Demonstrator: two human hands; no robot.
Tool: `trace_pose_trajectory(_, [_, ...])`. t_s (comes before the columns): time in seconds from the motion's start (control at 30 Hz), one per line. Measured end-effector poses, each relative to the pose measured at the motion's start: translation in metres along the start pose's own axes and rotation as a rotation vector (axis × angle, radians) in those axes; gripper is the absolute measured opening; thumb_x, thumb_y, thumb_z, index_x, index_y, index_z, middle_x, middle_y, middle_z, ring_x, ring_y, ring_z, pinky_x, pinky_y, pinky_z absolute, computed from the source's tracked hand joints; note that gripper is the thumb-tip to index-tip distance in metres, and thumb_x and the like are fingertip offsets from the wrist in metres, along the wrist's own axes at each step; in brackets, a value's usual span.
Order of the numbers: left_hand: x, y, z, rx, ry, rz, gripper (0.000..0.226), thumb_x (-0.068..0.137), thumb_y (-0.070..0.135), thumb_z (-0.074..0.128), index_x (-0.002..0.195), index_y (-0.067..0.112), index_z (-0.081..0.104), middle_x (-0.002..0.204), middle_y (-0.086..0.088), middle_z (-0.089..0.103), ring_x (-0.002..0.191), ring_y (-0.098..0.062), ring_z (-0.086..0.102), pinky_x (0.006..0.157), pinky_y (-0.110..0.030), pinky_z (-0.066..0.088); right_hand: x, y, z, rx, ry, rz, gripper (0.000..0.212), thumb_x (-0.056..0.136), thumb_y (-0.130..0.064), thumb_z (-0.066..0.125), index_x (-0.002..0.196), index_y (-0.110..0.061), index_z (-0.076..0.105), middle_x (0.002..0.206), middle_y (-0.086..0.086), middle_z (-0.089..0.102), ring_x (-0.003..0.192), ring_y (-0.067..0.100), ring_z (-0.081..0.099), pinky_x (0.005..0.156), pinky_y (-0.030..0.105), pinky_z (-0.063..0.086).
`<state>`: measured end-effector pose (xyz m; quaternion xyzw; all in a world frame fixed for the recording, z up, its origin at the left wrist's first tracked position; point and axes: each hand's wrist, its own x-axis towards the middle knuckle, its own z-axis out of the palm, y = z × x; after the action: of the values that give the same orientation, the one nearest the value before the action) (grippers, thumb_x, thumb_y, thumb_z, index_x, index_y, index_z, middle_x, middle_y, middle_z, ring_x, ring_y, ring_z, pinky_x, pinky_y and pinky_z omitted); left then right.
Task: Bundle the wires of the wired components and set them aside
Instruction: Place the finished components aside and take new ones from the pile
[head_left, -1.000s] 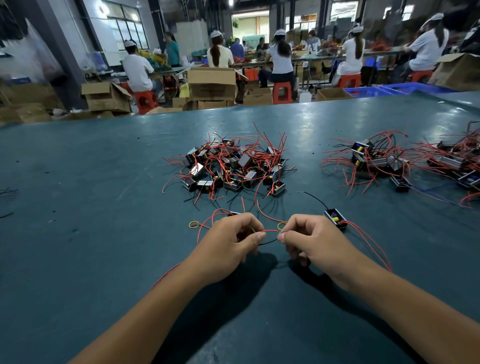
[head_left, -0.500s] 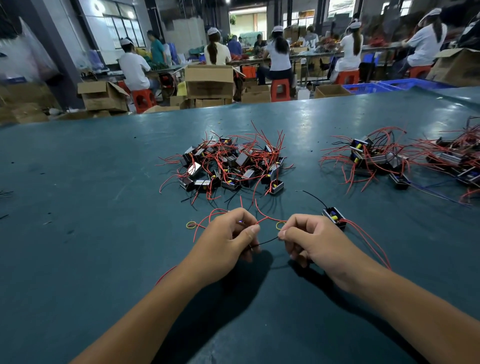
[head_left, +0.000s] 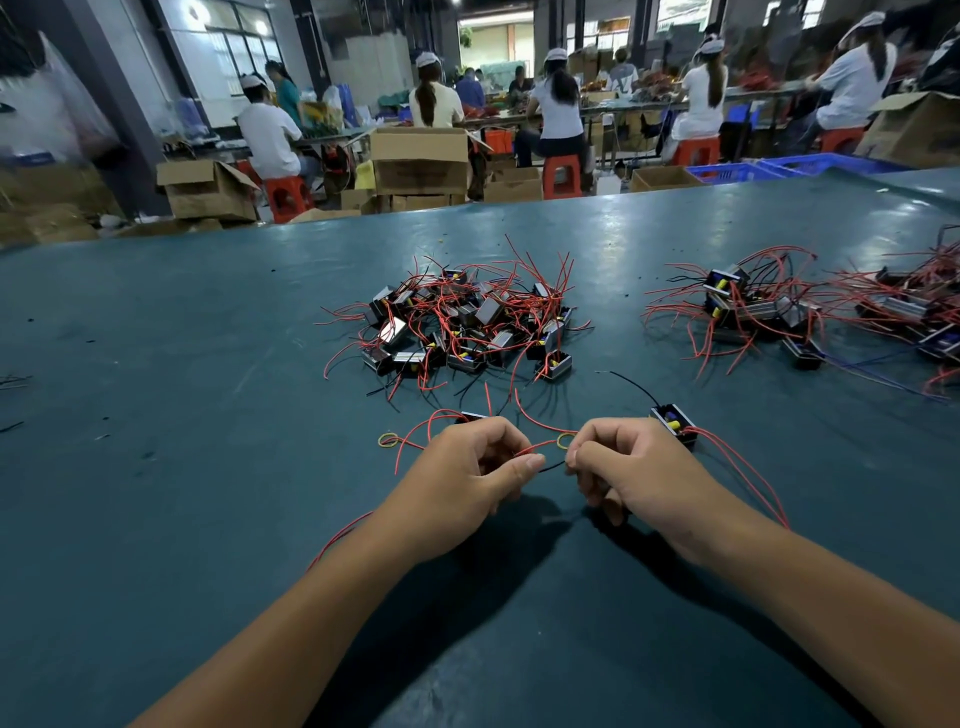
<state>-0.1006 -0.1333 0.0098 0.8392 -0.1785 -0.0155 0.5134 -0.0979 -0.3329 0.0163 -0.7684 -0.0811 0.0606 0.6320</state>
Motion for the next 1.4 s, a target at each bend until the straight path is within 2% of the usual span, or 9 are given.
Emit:
trace_pose_trajectory(0.17, [0.000, 0.001, -0.002, 0.015, -0.005, 0.016, 0.018, 0.096, 0.027, 0.067, 0.080, 0.018, 0.065, 0.059, 0.010, 0.059, 0.051, -0.007, 0.051, 0.052, -0.020, 0.043, 0.000, 0.003, -0.002, -0.061, -0.018, -0.013, 0.013, 0.074, -0.018, 0.061, 0.067, -0.008, 0.064, 0.055, 0.002, 0.058, 0.050, 0.017, 0.052, 0.040, 0.027, 0.040])
trace_pose_trajectory(0.3, [0.000, 0.002, -0.004, 0.021, -0.015, 0.024, 0.018, 0.096, 0.028, 0.067, 0.080, 0.018, 0.065, 0.060, 0.010, 0.059, 0.052, -0.008, 0.050, 0.052, -0.023, 0.044, 0.001, 0.002, -0.004, -0.159, -0.034, -0.080, 0.016, 0.068, -0.026, 0.057, 0.068, -0.012, 0.064, 0.053, -0.001, 0.059, 0.050, 0.015, 0.053, 0.043, 0.027, 0.042])
trace_pose_trajectory(0.5, [-0.001, 0.002, -0.007, 0.019, -0.043, 0.045, 0.018, 0.095, 0.028, 0.067, 0.082, 0.016, 0.066, 0.060, 0.010, 0.057, 0.054, -0.008, 0.047, 0.052, -0.024, 0.041, 0.003, 0.001, -0.015, -0.312, -0.080, -0.208, 0.012, 0.076, -0.009, 0.063, 0.066, -0.015, 0.066, 0.053, -0.002, 0.061, 0.048, 0.008, 0.053, 0.045, 0.018, 0.041])
trace_pose_trajectory(0.73, [-0.001, 0.001, -0.011, 0.058, -0.044, 0.021, 0.017, 0.095, 0.026, 0.067, 0.081, 0.016, 0.066, 0.058, 0.012, 0.057, 0.052, -0.005, 0.045, 0.049, -0.015, 0.037, 0.002, -0.003, -0.025, -0.618, 0.001, -0.342, 0.013, 0.073, -0.010, 0.066, 0.063, -0.018, 0.061, 0.052, -0.003, 0.057, 0.048, 0.005, 0.045, 0.051, 0.020, 0.039])
trace_pose_trajectory(0.83, [0.000, 0.000, -0.017, 0.018, -0.015, -0.006, 0.018, 0.095, 0.024, 0.067, 0.080, 0.015, 0.065, 0.058, 0.008, 0.057, 0.051, -0.009, 0.046, 0.047, -0.018, 0.038, 0.004, -0.005, -0.031, -0.500, 0.043, -0.324, 0.014, 0.077, -0.010, 0.065, 0.067, -0.020, 0.064, 0.060, 0.000, 0.063, 0.054, 0.015, 0.054, 0.055, 0.029, 0.049])
trace_pose_trajectory(0.93, [0.000, 0.002, -0.016, 0.000, -0.034, -0.008, 0.017, 0.095, 0.023, 0.067, 0.081, 0.013, 0.065, 0.059, 0.007, 0.058, 0.053, -0.010, 0.047, 0.050, -0.021, 0.040, 0.002, -0.005, -0.025, -0.487, -0.030, -0.381, 0.008, 0.083, -0.014, 0.071, 0.080, -0.021, 0.070, 0.068, -0.006, 0.068, 0.061, 0.003, 0.059, 0.058, 0.010, 0.041])
trace_pose_trajectory(1.0, [0.000, 0.003, -0.015, -0.003, -0.052, -0.004, 0.016, 0.095, 0.023, 0.067, 0.083, 0.012, 0.065, 0.060, 0.008, 0.058, 0.054, -0.010, 0.048, 0.052, -0.023, 0.041, 0.001, 0.000, -0.019, -0.495, -0.085, -0.398, 0.004, 0.085, -0.017, 0.072, 0.084, -0.021, 0.071, 0.071, -0.008, 0.069, 0.065, 0.000, 0.061, 0.060, 0.007, 0.040])
trace_pose_trajectory(1.17, [-0.002, 0.005, -0.017, -0.028, -0.050, -0.019, 0.016, 0.094, 0.025, 0.068, 0.083, 0.014, 0.066, 0.061, 0.005, 0.055, 0.054, -0.012, 0.045, 0.048, -0.021, 0.037, 0.003, 0.002, -0.016, -0.485, -0.087, -0.452, 0.014, 0.086, -0.013, 0.071, 0.076, -0.021, 0.066, 0.066, -0.011, 0.064, 0.061, 0.000, 0.056, 0.059, 0.006, 0.037])
trace_pose_trajectory(1.4, [-0.003, 0.008, -0.015, -0.019, -0.101, -0.001, 0.018, 0.094, 0.025, 0.068, 0.085, 0.009, 0.067, 0.065, 0.001, 0.049, 0.060, -0.014, 0.039, 0.055, -0.028, 0.032, 0.004, 0.005, -0.014, -0.440, -0.065, -0.459, 0.018, 0.085, -0.012, 0.070, 0.073, -0.024, 0.064, 0.068, -0.011, 0.063, 0.063, 0.000, 0.056, 0.060, 0.007, 0.038])
